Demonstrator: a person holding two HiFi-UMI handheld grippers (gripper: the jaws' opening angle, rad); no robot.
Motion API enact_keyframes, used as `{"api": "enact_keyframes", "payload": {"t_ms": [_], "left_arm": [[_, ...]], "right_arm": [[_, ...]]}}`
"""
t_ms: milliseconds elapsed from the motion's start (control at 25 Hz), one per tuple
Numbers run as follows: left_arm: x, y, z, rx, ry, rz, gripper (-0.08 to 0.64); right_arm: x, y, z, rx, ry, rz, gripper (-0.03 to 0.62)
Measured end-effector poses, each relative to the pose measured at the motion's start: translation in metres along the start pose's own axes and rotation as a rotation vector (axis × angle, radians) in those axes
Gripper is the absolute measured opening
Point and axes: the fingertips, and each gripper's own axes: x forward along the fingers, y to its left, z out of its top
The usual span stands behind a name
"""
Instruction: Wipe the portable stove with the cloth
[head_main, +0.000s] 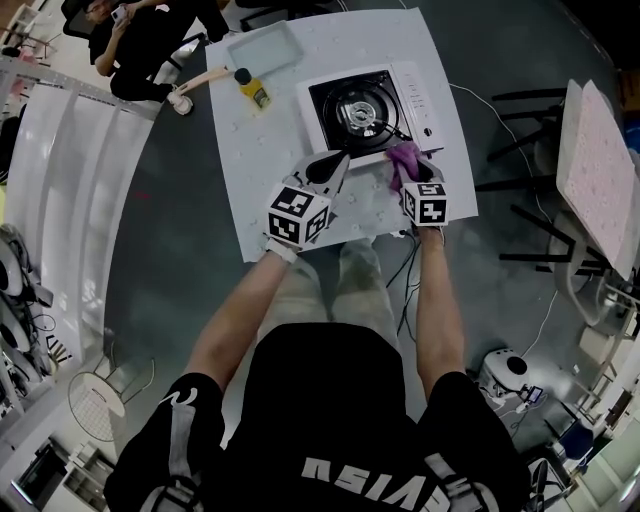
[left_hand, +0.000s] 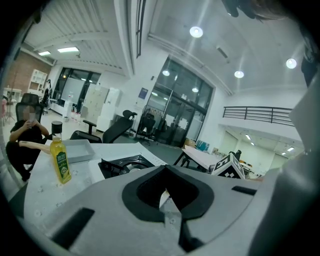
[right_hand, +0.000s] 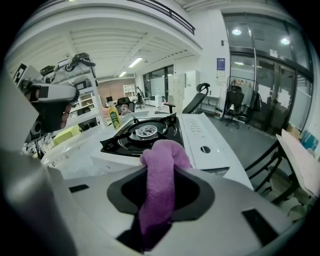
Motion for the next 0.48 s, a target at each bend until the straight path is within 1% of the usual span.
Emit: {"api": "enact_keyframes", "payload": {"t_ms": [320, 480], "left_arm": [[-0.035, 0.014, -0.007, -0.012, -0.011, 0.024, 0.006], [-0.051, 0.025, -0.010, -0.015, -0.015, 0.042, 0.006]], "right_arm": [[0.007, 0.054, 0.003, -0.037, 0.008, 0.050, 0.112], [0.010, 0.078, 0.002, -0.037, 0.007, 0.073, 0.112]]}}
